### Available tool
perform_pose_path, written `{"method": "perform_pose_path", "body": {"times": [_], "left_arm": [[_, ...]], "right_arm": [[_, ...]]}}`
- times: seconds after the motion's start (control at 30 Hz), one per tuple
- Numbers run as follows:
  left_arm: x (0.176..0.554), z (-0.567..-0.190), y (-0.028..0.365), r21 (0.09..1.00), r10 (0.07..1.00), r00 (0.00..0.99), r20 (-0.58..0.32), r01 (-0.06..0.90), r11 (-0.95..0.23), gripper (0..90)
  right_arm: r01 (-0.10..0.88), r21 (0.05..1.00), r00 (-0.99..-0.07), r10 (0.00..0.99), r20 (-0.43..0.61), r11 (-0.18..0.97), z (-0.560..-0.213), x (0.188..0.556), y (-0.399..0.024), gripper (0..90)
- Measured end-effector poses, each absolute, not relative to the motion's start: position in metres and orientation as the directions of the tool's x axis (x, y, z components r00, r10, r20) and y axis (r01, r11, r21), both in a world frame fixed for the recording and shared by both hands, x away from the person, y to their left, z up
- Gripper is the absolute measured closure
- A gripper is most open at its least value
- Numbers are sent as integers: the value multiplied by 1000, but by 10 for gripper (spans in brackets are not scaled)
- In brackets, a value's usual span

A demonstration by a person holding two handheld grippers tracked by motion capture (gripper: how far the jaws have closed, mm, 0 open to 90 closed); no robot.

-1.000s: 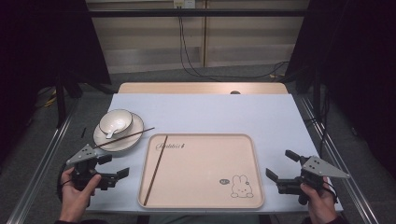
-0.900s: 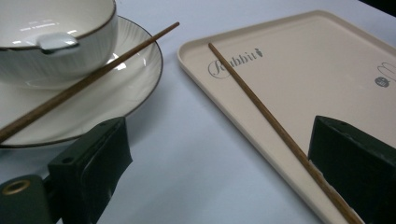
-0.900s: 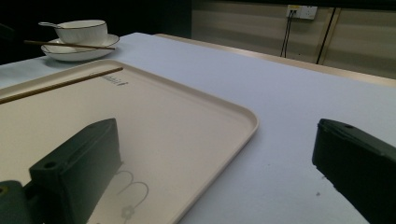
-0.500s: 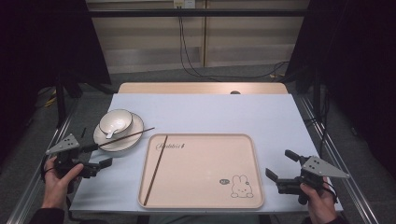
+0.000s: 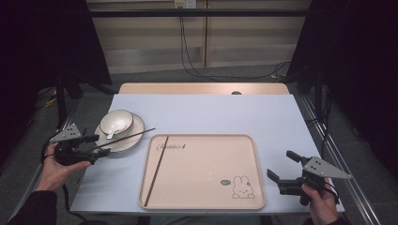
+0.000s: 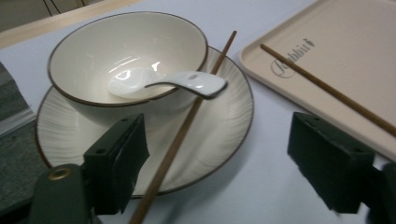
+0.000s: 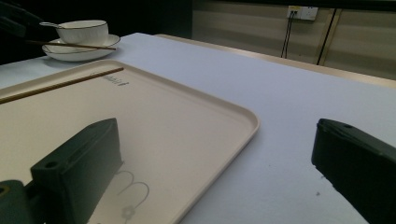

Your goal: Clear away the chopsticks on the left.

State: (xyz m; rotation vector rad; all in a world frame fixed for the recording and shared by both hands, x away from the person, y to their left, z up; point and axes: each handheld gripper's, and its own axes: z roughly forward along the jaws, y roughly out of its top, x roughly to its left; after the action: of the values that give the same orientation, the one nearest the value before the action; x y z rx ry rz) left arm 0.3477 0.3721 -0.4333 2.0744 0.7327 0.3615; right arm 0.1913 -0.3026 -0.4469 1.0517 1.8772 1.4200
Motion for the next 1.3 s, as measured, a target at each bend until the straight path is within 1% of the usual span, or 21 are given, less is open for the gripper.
{"method": "perform_pose_path", "body": {"times": [0.03,0.07,0.1,0.13,0.17,0.2,0.23,0.27,0.3,0.37,0.53,0.57,0.77,0.83,0.9,1.0,1.03,1.13,1.2,1.3], "left_arm": [[350,-434,373,815,626,780,-14,371,-444,280],[352,-436,373,815,626,780,-18,374,-442,281],[353,-437,374,809,616,788,-19,374,-454,300],[355,-437,375,804,613,790,1,364,-470,362],[357,-439,375,800,622,783,-11,379,-464,377],[359,-439,375,793,632,775,2,384,-473,394],[360,-440,375,789,643,766,-3,396,-469,474],[362,-442,376,788,642,766,-15,404,-464,474],[363,-443,375,782,641,767,-5,403,-476,486],[366,-444,373,764,622,783,16,392,-513,539],[372,-444,367,753,609,792,32,382,-536,621],[373,-444,367,745,600,799,35,379,-548,655],[377,-450,364,715,581,813,40,383,-585,672],[377,-452,363,719,577,816,35,380,-581,674],[377,-453,361,705,574,818,48,379,-599,685],[379,-454,359,700,553,833,36,373,-608,743],[379,-455,358,706,555,831,45,366,-606,751],[379,-455,357,695,535,845,22,372,-616,788],[379,-454,356,691,533,846,21,373,-620,835],[378,-454,355,690,527,850,16,372,-621,842]], "right_arm": [[257,957,-538,843,27,133,-447,191,-303,11],[255,958,-537,843,27,132,-447,191,-302,12],[255,958,-537,843,26,133,-447,191,-303,12],[254,958,-537,843,26,132,-447,191,-303,12],[255,958,-538,843,26,133,-447,191,-303,12],[255,958,-540,842,26,134,-447,191,-303,12],[256,958,-538,843,28,132,-447,191,-302,12],[256,958,-538,843,28,132,-447,191,-302,12],[256,958,-537,843,26,133,-447,191,-302,12],[255,958,-537,843,26,133,-447,191,-303,12],[256,958,-536,844,26,133,-447,191,-302,12],[255,958,-535,844,25,133,-447,191,-303,12],[259,957,-539,842,28,134,-447,191,-303,12],[258,957,-539,842,29,132,-447,191,-303,12],[258,957,-538,842,28,133,-447,191,-303,12],[255,958,-537,843,25,134,-447,191,-303,12],[259,957,-538,842,29,132,-447,191,-303,12],[258,957,-534,845,31,128,-447,191,-303,12],[261,957,-536,844,32,130,-447,191,-303,12],[258,957,-537,843,30,131,-447,191,-303,12]]}}
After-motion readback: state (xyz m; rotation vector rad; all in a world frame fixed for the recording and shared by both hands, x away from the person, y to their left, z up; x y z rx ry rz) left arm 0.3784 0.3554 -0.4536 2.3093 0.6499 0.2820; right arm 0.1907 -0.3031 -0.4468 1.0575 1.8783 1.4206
